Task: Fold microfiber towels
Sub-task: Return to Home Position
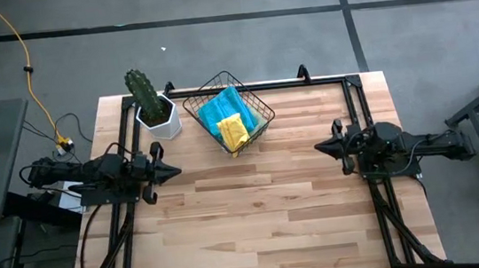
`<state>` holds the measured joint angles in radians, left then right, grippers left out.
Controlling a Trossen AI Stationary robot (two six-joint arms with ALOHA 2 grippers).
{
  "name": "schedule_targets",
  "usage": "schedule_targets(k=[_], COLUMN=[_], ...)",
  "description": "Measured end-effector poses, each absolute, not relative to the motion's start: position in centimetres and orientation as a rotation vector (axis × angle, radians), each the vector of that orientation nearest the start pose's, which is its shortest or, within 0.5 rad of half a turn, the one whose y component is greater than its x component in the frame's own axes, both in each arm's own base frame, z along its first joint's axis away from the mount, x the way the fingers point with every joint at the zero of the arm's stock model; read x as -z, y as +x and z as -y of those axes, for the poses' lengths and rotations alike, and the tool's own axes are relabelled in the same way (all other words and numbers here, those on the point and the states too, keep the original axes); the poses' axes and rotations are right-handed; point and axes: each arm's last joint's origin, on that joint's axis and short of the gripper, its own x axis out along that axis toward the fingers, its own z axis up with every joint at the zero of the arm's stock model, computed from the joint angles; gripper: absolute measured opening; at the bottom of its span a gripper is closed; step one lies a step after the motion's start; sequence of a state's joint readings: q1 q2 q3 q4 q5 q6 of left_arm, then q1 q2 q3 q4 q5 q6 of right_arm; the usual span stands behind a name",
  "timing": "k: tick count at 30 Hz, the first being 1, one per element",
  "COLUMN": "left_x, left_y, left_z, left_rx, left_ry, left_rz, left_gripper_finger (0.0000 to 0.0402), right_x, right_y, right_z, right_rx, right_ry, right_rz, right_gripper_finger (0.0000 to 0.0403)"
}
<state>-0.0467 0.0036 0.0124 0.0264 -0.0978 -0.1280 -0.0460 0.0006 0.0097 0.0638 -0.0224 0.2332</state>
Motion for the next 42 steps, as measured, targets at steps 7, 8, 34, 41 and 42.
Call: schedule_targets(k=[7,8,34,41,42], left_x=[-17.0,-17.0,-16.99,-16.99,-16.99], left_y=[9.7,9.7,9.7,9.7,9.7], left_z=[0.17,0.17,0.17,0.17,0.17], left_rx=[-0.048,-0.048,-0.048,-0.048,-0.048], left_ry=[-0.13,-0.13,-0.13,-0.13,-0.13], left_rz=[0.038,0.038,0.037,0.037,0.037], left_gripper_finger=[0.0001,0.0001,0.0001,0.0001,0.0001], right_x=[-17.05,-17.0,-16.85,-16.84,-16.84], right_y=[9.69,9.7,9.75,9.75,9.75], right_z=[0.37,0.37,0.37,0.37,0.37], right_rx=[0.016,0.017,0.019,0.019,0.019], right_ry=[0.234,0.234,0.234,0.234,0.235], right_rz=[0.05,0.045,0.031,0.03,0.03], right_gripper_finger=[0.0,0.0,0.0,0.0,0.0])
